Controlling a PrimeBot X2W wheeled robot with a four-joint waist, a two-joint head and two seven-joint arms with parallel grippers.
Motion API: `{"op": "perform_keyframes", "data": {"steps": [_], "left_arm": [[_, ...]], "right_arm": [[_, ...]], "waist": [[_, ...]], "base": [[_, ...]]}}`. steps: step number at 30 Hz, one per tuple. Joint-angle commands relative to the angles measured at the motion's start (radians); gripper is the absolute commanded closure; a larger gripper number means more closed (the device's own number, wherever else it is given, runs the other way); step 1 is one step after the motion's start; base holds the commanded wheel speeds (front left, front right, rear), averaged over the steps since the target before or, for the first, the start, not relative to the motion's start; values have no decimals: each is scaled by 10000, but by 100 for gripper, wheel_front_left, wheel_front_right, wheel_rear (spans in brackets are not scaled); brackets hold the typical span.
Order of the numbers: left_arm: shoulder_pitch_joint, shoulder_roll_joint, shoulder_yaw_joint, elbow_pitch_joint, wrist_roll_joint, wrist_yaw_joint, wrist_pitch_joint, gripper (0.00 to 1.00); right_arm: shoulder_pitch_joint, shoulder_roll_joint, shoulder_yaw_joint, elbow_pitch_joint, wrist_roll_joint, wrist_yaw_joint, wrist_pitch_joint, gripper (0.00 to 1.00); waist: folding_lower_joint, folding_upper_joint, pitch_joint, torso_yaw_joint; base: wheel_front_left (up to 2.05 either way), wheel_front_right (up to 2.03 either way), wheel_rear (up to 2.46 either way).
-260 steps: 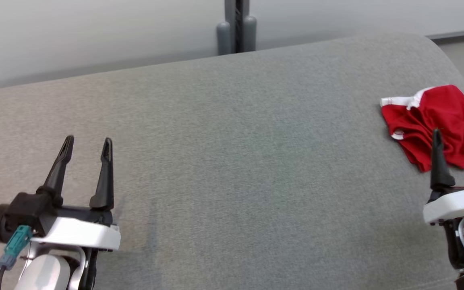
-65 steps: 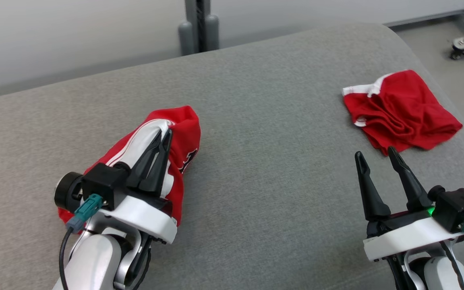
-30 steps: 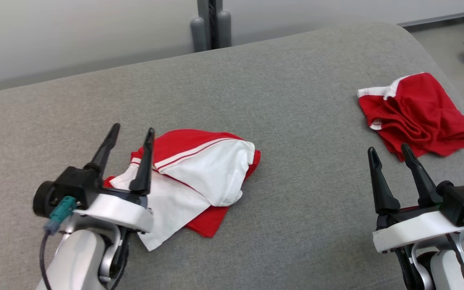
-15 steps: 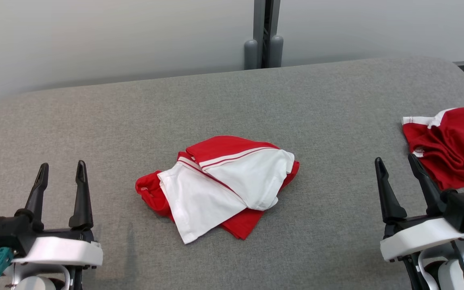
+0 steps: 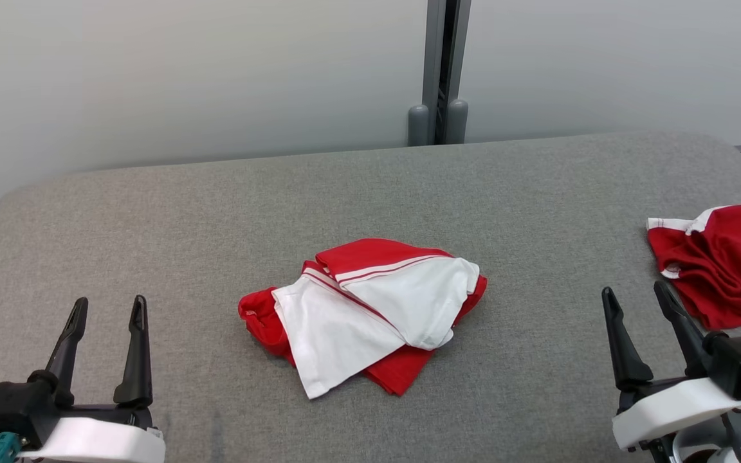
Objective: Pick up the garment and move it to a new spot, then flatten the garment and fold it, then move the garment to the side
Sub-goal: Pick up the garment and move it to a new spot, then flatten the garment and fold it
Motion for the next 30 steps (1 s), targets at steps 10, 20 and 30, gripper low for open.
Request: {"op": "perform_keyframes", "data": {"steps": [10, 20, 30], "left_arm": [[302, 91, -88, -63, -49, 106, 144, 0], [320, 143, -197, -282, 44, 255, 313, 0], [289, 150, -291, -535, 76, 374, 435, 0]], "right_arm": [[390, -47, -28, -321, 88, -3, 201, 0], [403, -47, -54, -407, 103, -3, 203, 0], [277, -47, -81, -349, 122, -3, 156, 0]], "waist": [[0, 0, -135, -106], [0, 0, -60, -117], [0, 0, 52, -49]], "base": [[0, 0, 0], [0, 0, 0], [0, 0, 0]]}}
